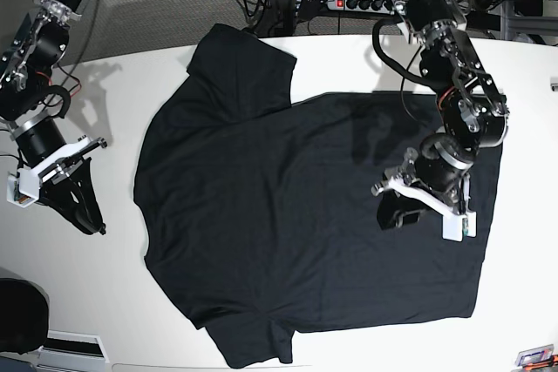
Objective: Fold the T-shirt properly
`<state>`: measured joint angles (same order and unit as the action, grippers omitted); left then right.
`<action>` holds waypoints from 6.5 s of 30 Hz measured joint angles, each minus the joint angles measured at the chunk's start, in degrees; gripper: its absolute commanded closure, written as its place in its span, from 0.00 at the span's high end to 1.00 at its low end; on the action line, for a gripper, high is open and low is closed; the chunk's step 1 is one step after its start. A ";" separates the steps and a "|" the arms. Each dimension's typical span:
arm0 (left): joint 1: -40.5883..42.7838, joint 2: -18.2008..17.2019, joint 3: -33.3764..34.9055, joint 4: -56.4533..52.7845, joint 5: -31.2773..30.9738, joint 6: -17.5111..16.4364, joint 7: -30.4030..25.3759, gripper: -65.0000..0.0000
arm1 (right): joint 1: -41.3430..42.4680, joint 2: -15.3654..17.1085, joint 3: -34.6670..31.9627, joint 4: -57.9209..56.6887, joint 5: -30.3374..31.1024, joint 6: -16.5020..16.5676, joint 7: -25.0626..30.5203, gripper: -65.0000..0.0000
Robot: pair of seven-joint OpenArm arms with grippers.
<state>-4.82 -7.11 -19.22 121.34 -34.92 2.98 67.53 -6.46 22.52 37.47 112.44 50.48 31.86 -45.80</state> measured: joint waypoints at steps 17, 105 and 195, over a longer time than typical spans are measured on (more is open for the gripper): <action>8.26 -8.02 -0.15 0.26 -6.51 0.22 0.22 0.32 | -8.87 4.50 1.90 0.33 7.61 -0.24 -6.21 0.09; 49.33 -35.50 11.80 -16.81 66.40 -10.84 -40.87 0.66 | -42.51 -10.34 -9.70 0.28 -82.29 8.50 51.28 0.25; 40.54 -33.03 15.78 -19.67 70.93 -6.71 -48.00 0.00 | -21.38 -9.64 -51.65 -0.33 -108.89 8.70 16.57 0.00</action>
<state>35.73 -40.14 -3.44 101.67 36.01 -3.73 19.53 -27.83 12.88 -14.17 112.12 -58.41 40.56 -29.23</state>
